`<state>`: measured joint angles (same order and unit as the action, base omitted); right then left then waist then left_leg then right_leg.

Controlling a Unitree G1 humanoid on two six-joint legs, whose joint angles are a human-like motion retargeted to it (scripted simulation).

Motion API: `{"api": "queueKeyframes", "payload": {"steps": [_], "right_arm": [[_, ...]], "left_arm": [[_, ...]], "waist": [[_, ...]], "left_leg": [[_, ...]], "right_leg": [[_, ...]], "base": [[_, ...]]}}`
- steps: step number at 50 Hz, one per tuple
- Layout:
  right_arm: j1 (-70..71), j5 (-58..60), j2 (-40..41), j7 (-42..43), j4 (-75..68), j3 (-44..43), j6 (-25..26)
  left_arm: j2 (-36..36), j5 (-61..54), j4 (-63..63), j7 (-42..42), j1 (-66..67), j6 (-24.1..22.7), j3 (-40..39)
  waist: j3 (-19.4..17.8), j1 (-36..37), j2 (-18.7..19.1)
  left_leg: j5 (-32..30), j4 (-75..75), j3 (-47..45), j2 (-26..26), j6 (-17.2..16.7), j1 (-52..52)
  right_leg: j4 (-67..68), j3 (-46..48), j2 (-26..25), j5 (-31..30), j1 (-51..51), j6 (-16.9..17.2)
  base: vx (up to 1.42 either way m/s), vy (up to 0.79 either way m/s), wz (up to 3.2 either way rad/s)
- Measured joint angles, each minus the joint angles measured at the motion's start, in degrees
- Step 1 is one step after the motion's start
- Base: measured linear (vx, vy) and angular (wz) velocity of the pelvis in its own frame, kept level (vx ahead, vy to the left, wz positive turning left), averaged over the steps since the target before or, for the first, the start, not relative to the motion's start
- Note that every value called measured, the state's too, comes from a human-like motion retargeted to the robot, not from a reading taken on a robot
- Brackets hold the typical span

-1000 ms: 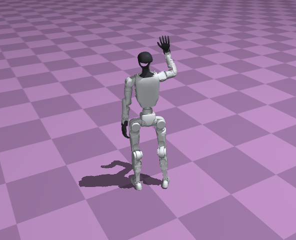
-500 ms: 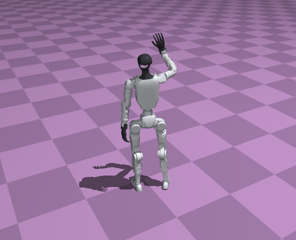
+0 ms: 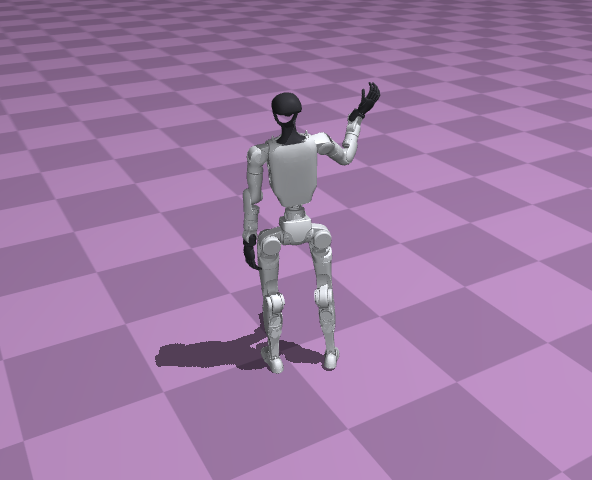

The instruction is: Upper body actions

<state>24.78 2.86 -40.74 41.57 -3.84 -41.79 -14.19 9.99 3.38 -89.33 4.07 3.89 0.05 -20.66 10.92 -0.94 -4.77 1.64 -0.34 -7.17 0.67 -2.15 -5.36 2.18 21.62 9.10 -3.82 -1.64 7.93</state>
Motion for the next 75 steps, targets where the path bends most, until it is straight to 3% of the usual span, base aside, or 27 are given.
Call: {"api": "queueKeyframes", "payload": {"steps": [3, 13, 20, 24, 26, 29, 32, 35, 41, 44, 47, 52, 66, 70, 75], "right_arm": [[-8.6, 2.2, 4.9, -1.8, -2.1, 2.0, -4.6], [-25.4, 30.9, 14.8, -7.7, -20.2, 21.9, -5.1], [-27.7, 52.8, 16.8, -9.7, -41.9, 33.6, 3.2], [-25.1, 59.0, 19.1, -8.7, -63.9, 37.0, 6.4], [-23.2, 58.0, 20.9, -11.7, -77.1, 36.2, 7.0], [-22.3, 52.7, 22.0, -26.0, -90.9, 35.1, 7.3], [-24.8, 44.7, 24.1, -40.6, -93.5, 34.1, 10.9], [-27.8, 37.4, 27.6, -46.4, -93.5, 32.8, 11.2], [-30.4, 29.1, 34.9, -44.9, -93.0, 36.7, 9.4], [-30.5, 32.6, 36.3, -44.2, -92.2, 37.7, 13.8], [-30.2, 35.1, 35.5, -43.8, -90.9, 36.8, 13.4], [-29.5, 33.6, 33.0, -42.1, -88.6, 33.5, 13.3], [-25.9, 18.1, 28.6, -37.8, -83.6, 23.1, 11.1], [-22.9, 15.2, 27.2, -34.8, -79.5, 18.4, 12.6], [-17.9, 8.2, 19.9, -31.6, -71.0, 10.7, 12.3]], "left_arm": [[-0.2, -0.5, -1.0, 0.5, 2.1, 0.0, -1.0], [-1.3, 0.3, -1.7, 1.4, 6.0, 0.5, -1.0], [-1.1, 1.5, 0.7, 1.4, 4.9, 0.4, 1.6], [-0.9, 0.9, 1.4, 2.4, 3.5, 0.1, 3.8], [-0.5, 1.0, 1.6, 2.9, 2.7, 0.3, 4.7], [0.0, 1.6, 2.5, 2.6, 1.6, 0.3, 5.6], [0.1, 1.3, 3.4, 1.6, 1.2, -0.2, 5.9], [-0.3, -0.1, 3.3, 0.9, 1.5, -0.8, 5.8], [-1.7, -1.5, -0.1, 2.7, 2.7, -2.1, 6.5], [-2.6, -0.8, -1.6, 5.0, 3.6, -3.1, 7.8], [-3.2, 0.2, -2.8, 6.2, 4.2, -3.7, 9.4], [-3.0, -1.4, -3.8, 3.2, 3.2, -5.3, 7.5], [3.0, 1.8, 6.3, 1.4, -4.1, -4.7, 2.7], [6.2, 5.3, 13.3, 0.7, -7.4, -4.7, -2.1], [17.6, 7.2, 24.9, -1.0, -13.5, -2.6, -10.4]], "waist": [[-1.3, -0.8, 0.7], [-7.6, -3.4, 3.3], [-9.2, -1.8, 3.7], [-9.4, 0.1, 3.6], [-9.6, 1.1, 3.6], [-9.8, 2.2, 3.4], [-9.8, 2.9, 3.0], [-9.7, 3.2, 2.8], [-9.8, 3.1, 3.0], [-9.6, 2.8, 3.1], [-9.0, -3.1, 3.0], [-9.1, 0.8, 2.9], [-6.7, 0.3, 3.0], [-7.1, 0.4, 2.9], [-5.3, 1.0, 2.3]], "left_leg": [[0.2, 0.0, -1.1, 0.3, 0.0, 1.2], [0.6, -0.2, -4.8, 1.7, 0.0, 4.9], [0.3, -0.3, -5.3, 1.5, -0.1, 5.2], [0.0, -0.3, -5.0, 1.2, 0.0, 5.3], [-0.1, -0.2, -4.7, 1.0, 0.1, 5.3], [-0.2, -0.2, -4.0, 0.7, 0.1, 5.1], [-0.4, -0.1, -3.1, 0.4, 0.1, 4.8], [-0.5, -0.1, -2.4, 0.2, 0.1, 4.6], [-0.4, -0.1, -3.0, 0.7, 0.0, 4.8], [0.0, -0.5, -3.5, 0.6, 0.4, 5.3], [0.3, -1.6, 1.6, -1.5, 1.3, 6.0], [-0.3, -0.4, -3.4, 0.4, 0.2, 4.8], [0.1, -0.4, -3.2, 0.5, 0.3, 4.7], [0.1, -0.3, -3.2, 0.4, 0.3, 4.9], [0.0, -0.4, -3.0, 0.2, 0.1, 4.2]], "right_leg": [[0.1, -0.9, -0.3, -0.2, 0.3, -0.2], [0.7, -4.2, -1.3, -1.2, 1.3, -0.7], [0.8, -4.7, -1.0, -1.6, 1.2, -0.9], [0.8, -4.4, -0.7, -1.7, 1.5, -0.9], [0.8, -4.1, -0.6, -1.7, 1.7, -1.0], [0.7, -3.5, -0.3, -1.7, 2.0, -0.9], [0.5, -2.7, -0.1, -1.5, 2.4, -0.9], [0.4, -2.1, 0.0, -1.4, 2.7, -0.8], [0.7, -2.8, -0.2, -1.2, 2.6, -0.7], [1.0, -3.2, -0.4, -1.1, 2.1, -0.6], [0.2, 2.3, 0.0, -0.9, 3.3, -0.9], [0.3, -2.8, -0.4, -1.5, 2.3, -1.0], [0.4, -2.6, -0.5, -1.3, 2.0, -0.9], [0.5, -2.5, -0.5, -1.2, 2.1, -1.0], [0.5, -2.3, -0.2, -1.2, 1.6, -1.0]], "base": [[-0.04, 0.02, -0.32], [-0.11, 0.03, -0.34], [-0.07, 0.02, -0.08], [0.00, 0.00, 0.00], [0.00, 0.00, 0.00], [0.03, -0.01, 0.15], [0.05, -0.06, 0.28], [0.03, -0.05, 0.15], [0.00, 0.00, -0.11], [0.00, 0.00, -0.03], [0.00, 0.01, 1.32], [0.01, 0.01, -0.75], [0.02, 0.01, -0.01], [0.00, 0.00, 0.00], [0.07, 0.05, 0.05]]}}
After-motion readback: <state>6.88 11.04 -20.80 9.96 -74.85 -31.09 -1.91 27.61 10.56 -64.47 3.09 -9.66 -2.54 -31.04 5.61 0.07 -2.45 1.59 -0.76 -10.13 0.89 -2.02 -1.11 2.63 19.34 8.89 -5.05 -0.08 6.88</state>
